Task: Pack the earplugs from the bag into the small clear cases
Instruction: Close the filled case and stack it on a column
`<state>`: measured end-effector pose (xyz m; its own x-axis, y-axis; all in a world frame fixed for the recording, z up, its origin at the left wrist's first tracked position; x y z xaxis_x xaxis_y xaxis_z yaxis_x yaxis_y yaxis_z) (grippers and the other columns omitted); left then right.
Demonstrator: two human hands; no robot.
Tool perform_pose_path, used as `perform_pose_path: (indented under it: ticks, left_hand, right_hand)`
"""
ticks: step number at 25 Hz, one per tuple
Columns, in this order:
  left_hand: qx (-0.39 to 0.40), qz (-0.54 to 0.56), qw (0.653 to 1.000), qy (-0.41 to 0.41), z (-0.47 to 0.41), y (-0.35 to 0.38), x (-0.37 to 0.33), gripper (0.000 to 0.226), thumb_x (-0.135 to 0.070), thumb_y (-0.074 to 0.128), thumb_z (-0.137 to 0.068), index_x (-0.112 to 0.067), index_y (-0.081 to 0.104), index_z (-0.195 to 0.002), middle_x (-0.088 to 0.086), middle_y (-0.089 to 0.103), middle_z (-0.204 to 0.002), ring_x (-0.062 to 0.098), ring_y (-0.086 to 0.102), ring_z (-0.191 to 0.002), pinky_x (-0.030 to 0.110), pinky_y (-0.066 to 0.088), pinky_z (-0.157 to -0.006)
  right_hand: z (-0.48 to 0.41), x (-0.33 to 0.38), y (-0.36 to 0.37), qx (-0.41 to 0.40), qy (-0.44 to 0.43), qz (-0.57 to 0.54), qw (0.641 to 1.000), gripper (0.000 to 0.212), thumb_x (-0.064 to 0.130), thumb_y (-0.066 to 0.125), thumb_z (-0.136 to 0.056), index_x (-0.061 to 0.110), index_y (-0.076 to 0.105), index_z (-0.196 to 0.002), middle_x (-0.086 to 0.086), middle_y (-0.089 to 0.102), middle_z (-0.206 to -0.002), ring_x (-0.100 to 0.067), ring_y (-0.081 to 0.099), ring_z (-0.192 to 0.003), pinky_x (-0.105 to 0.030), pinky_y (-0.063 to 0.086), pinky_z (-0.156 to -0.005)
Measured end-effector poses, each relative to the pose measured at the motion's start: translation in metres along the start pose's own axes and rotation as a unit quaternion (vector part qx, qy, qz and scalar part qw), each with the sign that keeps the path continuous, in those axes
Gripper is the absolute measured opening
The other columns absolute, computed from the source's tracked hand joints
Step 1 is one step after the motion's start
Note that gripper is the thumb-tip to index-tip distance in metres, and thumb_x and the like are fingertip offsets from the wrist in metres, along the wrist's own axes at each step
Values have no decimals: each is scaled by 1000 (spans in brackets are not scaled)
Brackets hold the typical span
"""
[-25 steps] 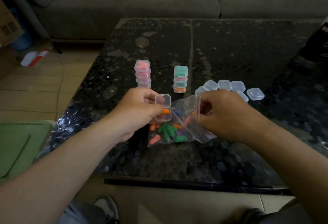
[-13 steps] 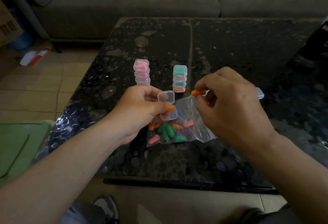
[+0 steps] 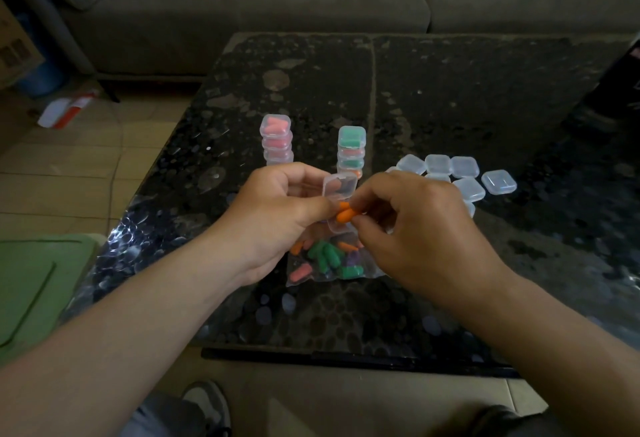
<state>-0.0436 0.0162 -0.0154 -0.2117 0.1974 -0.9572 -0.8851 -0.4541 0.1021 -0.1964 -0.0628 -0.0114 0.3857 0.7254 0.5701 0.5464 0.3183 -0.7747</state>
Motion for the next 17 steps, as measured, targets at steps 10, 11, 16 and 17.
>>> perform_pose_path:
  ticks: [10,11,16,17]
  left_hand:
    - [-1,35,999,-19,2,1,0,17,9,71,-86,2,69,-100,15,76,-82,20,74,-66,25,60,-59]
    - [-1,35,999,-19,2,2,-1,17,9,71,-86,1,69,-100,15,76,-82,19,74,-66,24,59,-58]
    - [-4,33,999,-13,1,2,-1,15,8,71,-86,0,70,-98,15,75,-82,20,73,-65,25,59,-57]
    - [-4,35,999,-15,2,2,-1,15,9,71,-86,0,69,-99,15,75,-82,19,73,-65,25,58,-56]
  right_hand:
    - [0,-2,2,-6,-8,5,1000,7,19,75,-87,22,78,-92,10,69,-85,-4,62,-74,-22,55,-66]
    - [0,-2,2,-6,-11,6,1000,8,20,75,-87,23,79,-93,10,69,-85,-3,62,-74,-21,55,-66]
    - [0,-2,2,-13,-22,12,1000,9,19,74,-87,24,80,-92,8,68,-84,-4,60,-71,-16,51,-63]
    - [0,-2,2,-15,-27,11,999,10,19,74,-87,24,81,-92,8,69,-83,-4,60,-70,-14,49,-61]
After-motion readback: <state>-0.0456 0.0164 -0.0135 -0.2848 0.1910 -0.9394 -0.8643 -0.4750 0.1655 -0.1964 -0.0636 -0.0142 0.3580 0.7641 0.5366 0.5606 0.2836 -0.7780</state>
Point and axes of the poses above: each hand's wrist, its own z-axis away from the middle knuckle, its own y-axis out of the palm, x = y × z, the point moved 1 cm from there along -z, towards the middle knuckle
